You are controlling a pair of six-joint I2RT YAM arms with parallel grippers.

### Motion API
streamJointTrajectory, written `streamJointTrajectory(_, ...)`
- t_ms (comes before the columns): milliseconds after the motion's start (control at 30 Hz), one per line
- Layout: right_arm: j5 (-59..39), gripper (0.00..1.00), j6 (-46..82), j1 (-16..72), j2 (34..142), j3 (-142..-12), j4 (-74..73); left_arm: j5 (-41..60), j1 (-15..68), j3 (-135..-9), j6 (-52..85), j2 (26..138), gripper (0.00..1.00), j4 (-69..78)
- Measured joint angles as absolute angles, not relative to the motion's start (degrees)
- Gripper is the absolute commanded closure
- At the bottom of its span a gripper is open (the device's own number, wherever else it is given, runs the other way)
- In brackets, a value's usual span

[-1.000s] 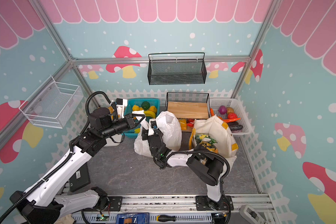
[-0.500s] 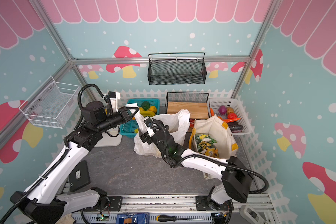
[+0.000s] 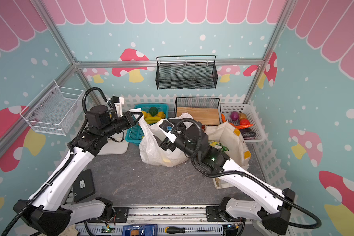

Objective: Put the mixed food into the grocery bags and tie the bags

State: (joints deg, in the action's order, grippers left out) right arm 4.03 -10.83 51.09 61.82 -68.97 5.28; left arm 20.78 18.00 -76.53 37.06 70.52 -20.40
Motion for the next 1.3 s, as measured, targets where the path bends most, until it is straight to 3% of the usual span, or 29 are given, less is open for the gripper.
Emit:
streamJointTrajectory(200, -3.7, 0.14, -9.4, 36.9, 51.6, -62.4, 7.3, 20.8, 18.0, -76.5, 36.6, 70.6, 1.00, -20.8)
streamJointTrajectory(333, -9.5, 0.15, -7.6, 31.7, 50.3, -57.3, 6.7, 20.8, 17.9, -76.5, 36.4, 70.6, 1.00, -21.1)
streamJointTrajectory(433, -14.8, 0.22, -6.1, 27.6, 52.5, -53.6, 4.2, 20.9, 17.8, -76.5, 36.2, 70.7, 1.00, -21.2)
streamJointTrajectory(600, -22.2, 0.60, -4.5, 23.9, 59.3, -50.7, -2.6, 21.1, 17.7, -76.5, 35.7, 70.7, 0.98, -21.3)
streamJointTrajectory(667, -24.5, 0.77, -4.2, 23.5, 60.8, -50.0, -5.8, 21.1, 17.7, -76.6, 35.4, 70.7, 0.90, -21.5)
streamJointTrajectory(767, -26.9, 0.96, -3.8, 23.2, 61.4, -48.9, -9.9, 20.9, 17.6, -76.7, 34.5, 70.7, 0.68, -22.5)
streamJointTrajectory(1000, -31.2, 1.00, -0.5, 21.2, 61.4, -46.9, -15.1, 18.4, 14.0, -73.2, 28.5, 65.2, 0.40, -24.1)
streamJointTrajectory(1133, -35.0, 1.00, 2.4, 19.4, 61.6, -46.9, -16.6, 18.1, 13.2, -65.3, 21.7, 53.5, 0.38, -21.4)
streamJointTrajectory(1300, -40.7, 1.00, 5.4, 18.0, 63.4, -47.1, -17.2, 27.2, 15.2, -63.1, 11.5, 45.5, 0.43, -16.6)
